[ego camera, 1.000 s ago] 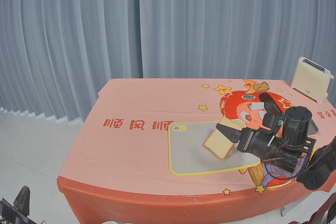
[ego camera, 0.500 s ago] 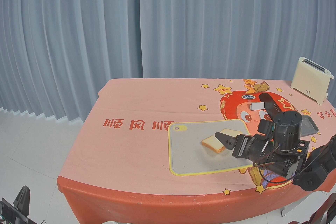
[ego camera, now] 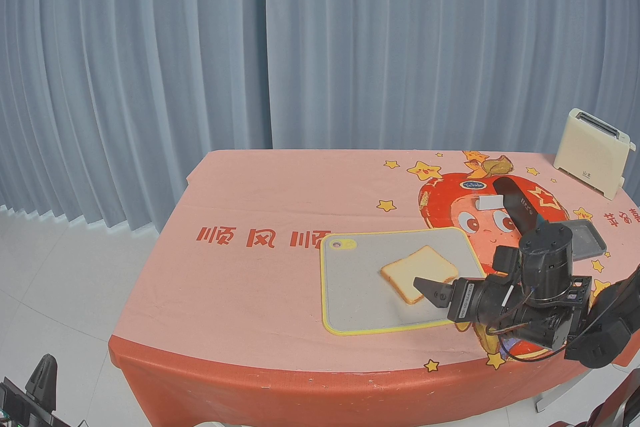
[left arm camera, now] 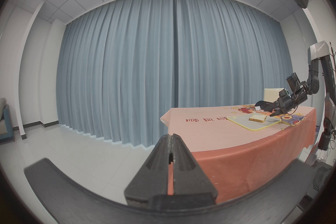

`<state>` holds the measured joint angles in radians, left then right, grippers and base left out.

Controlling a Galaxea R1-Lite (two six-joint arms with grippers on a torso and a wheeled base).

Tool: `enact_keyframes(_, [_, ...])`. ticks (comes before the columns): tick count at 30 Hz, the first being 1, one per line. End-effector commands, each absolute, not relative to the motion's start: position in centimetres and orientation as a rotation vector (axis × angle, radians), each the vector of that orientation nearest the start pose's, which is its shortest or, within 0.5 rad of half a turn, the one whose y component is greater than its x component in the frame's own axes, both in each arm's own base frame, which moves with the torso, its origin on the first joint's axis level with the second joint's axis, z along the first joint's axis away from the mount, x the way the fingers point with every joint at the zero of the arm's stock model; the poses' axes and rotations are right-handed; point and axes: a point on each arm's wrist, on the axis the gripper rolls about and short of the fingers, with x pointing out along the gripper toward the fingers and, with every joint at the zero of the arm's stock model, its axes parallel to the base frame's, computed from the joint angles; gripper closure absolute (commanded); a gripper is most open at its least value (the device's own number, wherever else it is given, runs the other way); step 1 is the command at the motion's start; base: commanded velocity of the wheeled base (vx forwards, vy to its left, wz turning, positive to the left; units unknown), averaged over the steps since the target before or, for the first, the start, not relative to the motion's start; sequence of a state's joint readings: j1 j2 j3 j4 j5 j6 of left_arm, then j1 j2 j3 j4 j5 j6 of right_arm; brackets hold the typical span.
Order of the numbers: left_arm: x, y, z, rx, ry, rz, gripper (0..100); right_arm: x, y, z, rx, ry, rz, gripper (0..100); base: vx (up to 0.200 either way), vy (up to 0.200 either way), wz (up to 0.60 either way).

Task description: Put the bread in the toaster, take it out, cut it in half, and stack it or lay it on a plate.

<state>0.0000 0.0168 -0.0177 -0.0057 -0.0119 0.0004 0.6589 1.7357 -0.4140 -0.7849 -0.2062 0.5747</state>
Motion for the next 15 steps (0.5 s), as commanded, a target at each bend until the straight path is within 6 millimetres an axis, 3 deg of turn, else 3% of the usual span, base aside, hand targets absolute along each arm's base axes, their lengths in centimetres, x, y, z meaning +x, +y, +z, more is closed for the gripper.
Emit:
enact_keyframes(1, [-2.2, 0.0, 7.6, 0.000, 0.002, -0.012, 100, 19.5, 14.7, 10.8, 0.333, 0.595, 0.303, 0, 0.000, 0.000, 0.00])
enact_keyframes(15, [-2.2, 0.0, 7.6, 0.000, 0.002, -0.012, 100, 18.7, 13.7, 14.1, 0.374, 0.513, 0.327, 0, 0.000, 0.000, 0.00])
